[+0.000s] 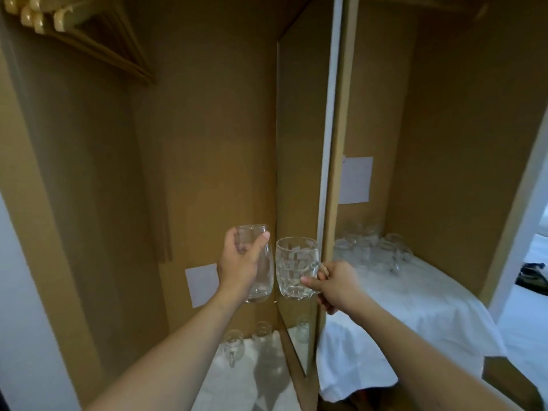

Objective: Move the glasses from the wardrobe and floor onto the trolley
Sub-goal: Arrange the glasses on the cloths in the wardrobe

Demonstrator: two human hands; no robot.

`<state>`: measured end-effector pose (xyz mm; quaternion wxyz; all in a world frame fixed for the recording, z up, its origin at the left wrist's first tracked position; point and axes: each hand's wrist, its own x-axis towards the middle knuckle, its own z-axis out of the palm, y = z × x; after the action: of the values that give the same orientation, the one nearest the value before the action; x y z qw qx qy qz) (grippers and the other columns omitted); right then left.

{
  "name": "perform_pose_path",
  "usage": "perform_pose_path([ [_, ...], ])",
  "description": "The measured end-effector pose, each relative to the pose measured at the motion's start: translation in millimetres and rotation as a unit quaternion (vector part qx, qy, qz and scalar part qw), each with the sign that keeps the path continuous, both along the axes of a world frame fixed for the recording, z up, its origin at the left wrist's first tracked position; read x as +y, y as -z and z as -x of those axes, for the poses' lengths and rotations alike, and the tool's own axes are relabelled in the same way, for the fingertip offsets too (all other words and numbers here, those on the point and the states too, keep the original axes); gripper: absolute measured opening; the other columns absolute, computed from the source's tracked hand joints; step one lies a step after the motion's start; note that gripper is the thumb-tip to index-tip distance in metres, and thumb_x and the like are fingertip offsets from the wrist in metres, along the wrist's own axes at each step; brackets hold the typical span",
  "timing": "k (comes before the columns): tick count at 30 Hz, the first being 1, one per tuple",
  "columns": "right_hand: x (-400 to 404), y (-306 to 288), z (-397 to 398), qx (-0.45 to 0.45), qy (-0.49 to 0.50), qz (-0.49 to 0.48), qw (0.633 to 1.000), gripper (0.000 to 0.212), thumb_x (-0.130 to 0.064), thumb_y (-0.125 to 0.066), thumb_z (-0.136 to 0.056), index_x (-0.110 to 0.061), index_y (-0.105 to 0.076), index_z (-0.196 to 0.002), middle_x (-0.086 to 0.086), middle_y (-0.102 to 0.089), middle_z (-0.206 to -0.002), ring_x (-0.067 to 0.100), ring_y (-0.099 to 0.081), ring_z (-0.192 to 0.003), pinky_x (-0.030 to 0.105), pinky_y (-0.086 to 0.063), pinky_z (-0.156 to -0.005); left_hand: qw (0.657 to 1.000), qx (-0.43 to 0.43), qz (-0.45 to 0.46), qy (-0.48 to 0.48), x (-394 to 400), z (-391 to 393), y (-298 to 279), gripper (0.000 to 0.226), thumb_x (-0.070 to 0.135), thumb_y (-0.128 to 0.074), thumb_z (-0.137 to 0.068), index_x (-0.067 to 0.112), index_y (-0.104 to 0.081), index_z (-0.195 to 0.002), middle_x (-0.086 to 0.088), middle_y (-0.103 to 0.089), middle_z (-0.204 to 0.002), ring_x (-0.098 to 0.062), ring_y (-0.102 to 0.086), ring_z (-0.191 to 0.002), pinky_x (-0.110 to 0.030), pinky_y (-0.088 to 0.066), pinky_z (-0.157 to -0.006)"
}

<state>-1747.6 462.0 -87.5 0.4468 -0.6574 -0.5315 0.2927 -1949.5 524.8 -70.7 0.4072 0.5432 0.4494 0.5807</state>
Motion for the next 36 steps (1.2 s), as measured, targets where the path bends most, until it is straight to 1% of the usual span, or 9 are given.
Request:
perform_pose_path([
  [3, -22, 4, -29, 0.013, -0.014, 0.014, 1.0, 0.053, -0.024, -0.084, -0.084, -0.018, -0.034, -0.066, 0.008, -0.046, -0.048, 0.023, -0.047, -0.04, 0.026, -0.039, -0.039, 1.0, 0.012, -0.001, -0.002, -22, -28, 0, 0.092, 0.077, -0.07, -0.063, 0.035, -0.045, -0.14, 0.009, -0.068, -0.103, -0.016, -0.065, -0.105, -0.055, -0.053, -0.097],
  [10, -76, 13, -102, 0.02, -0.008, 0.025, 0.999, 0.053, -0.024, -0.083, -0.083, -0.02, -0.034, -0.064, 0.007, -0.047, -0.05, 0.021, -0.047, -0.044, 0.028, -0.04, -0.042, 1.0, 0.029, -0.006, 0.007, -66, -101, 4, 0.054, 0.073, -0.071, -0.067, 0.046, -0.054, -0.111, 0.017, -0.072, -0.088, -0.014, -0.069, -0.095, -0.052, -0.056, -0.091],
  [13, -96, 18, -135, 0.024, 0.011, 0.029, 0.999, 0.054, -0.027, -0.084, -0.081, -0.022, -0.033, -0.061, 0.008, -0.049, -0.05, 0.021, -0.047, -0.04, 0.027, -0.04, -0.041, 0.999, 0.035, -0.011, 0.023, -83, -135, 8, 0.053, 0.074, -0.07, -0.068, 0.047, -0.053, -0.11, 0.025, -0.068, -0.085, -0.006, -0.068, -0.082, -0.037, -0.06, -0.075],
  [16, -112, 24, -162, 0.03, 0.035, 0.029, 0.999, 0.053, -0.03, -0.083, -0.081, -0.022, -0.035, -0.063, 0.009, -0.053, -0.049, 0.021, -0.048, -0.038, 0.026, -0.04, -0.04, 0.999, 0.033, -0.026, 0.033, -98, -166, 15, 0.053, 0.071, -0.072, -0.069, 0.04, -0.057, -0.109, 0.015, -0.071, -0.083, -0.007, -0.069, -0.075, -0.022, -0.055, -0.061],
  [19, -124, 30, -183, 0.051, 0.056, 0.032, 0.997, 0.055, -0.028, -0.083, -0.082, -0.023, -0.033, -0.06, 0.009, -0.047, -0.049, 0.02, -0.043, -0.039, 0.027, -0.038, -0.04, 0.998, 0.03, -0.017, 0.045, -104, -193, 24, 0.058, 0.073, -0.073, -0.065, 0.035, -0.055, -0.104, 0.016, -0.066, -0.08, -0.008, -0.064, -0.074, -0.032, -0.054, -0.068],
  [23, -135, 39, -203, 0.09, 0.081, 0.039, 0.992, 0.06, -0.022, -0.082, -0.085, -0.025, -0.031, -0.054, 0.012, -0.037, -0.056, 0.019, -0.034, -0.042, 0.027, -0.032, -0.041, 0.997, 0.06, 0.006, 0.054, -108, -221, 32, 0.072, 0.087, -0.069, -0.058, 0.042, -0.052, -0.111, 0.021, -0.062, -0.105, -0.012, -0.064, -0.098, -0.05, -0.059, -0.086],
  [26, -139, 46, -216, 0.107, 0.1, 0.037, 0.989, 0.054, -0.019, -0.08, -0.086, -0.022, -0.033, -0.061, 0.012, -0.039, -0.059, 0.018, -0.034, -0.042, 0.027, -0.029, -0.041, 0.994, 0.086, 0.019, 0.067, -103, -239, 37, 0.089, 0.095, -0.063, -0.051, 0.04, -0.05, -0.119, 0.01, -0.062, -0.115, -0.022, -0.065, -0.104, -0.054, -0.057, -0.089],
  [31, -134, 50, -242, 0.09, 0.129, 0.045, 0.987, 0.05, -0.027, -0.081, -0.086, -0.019, -0.036, -0.067, 0.014, -0.046, -0.057, 0.02, -0.04, -0.042, 0.027, -0.036, -0.04, 0.992, 0.101, 0.024, 0.077, -83, -271, 39, 0.084, 0.086, -0.067, -0.059, 0.033, -0.05, -0.122, 0.009, -0.061, -0.112, -0.026, -0.066, -0.101, -0.056, -0.057, -0.087],
  [36, -110, 47, -269, 0.085, 0.162, 0.068, 0.981, 0.053, -0.027, -0.08, -0.087, -0.02, -0.033, -0.065, 0.013, -0.044, -0.06, 0.02, -0.038, -0.045, 0.028, -0.036, -0.042, 0.99, 0.103, 0.029, 0.095, -45, -307, 44, 0.09, 0.089, -0.064, -0.058, 0.032, -0.053, -0.127, 0.009, -0.058, -0.129, -0.029, -0.065, -0.11, -0.056, -0.055, -0.093],
])
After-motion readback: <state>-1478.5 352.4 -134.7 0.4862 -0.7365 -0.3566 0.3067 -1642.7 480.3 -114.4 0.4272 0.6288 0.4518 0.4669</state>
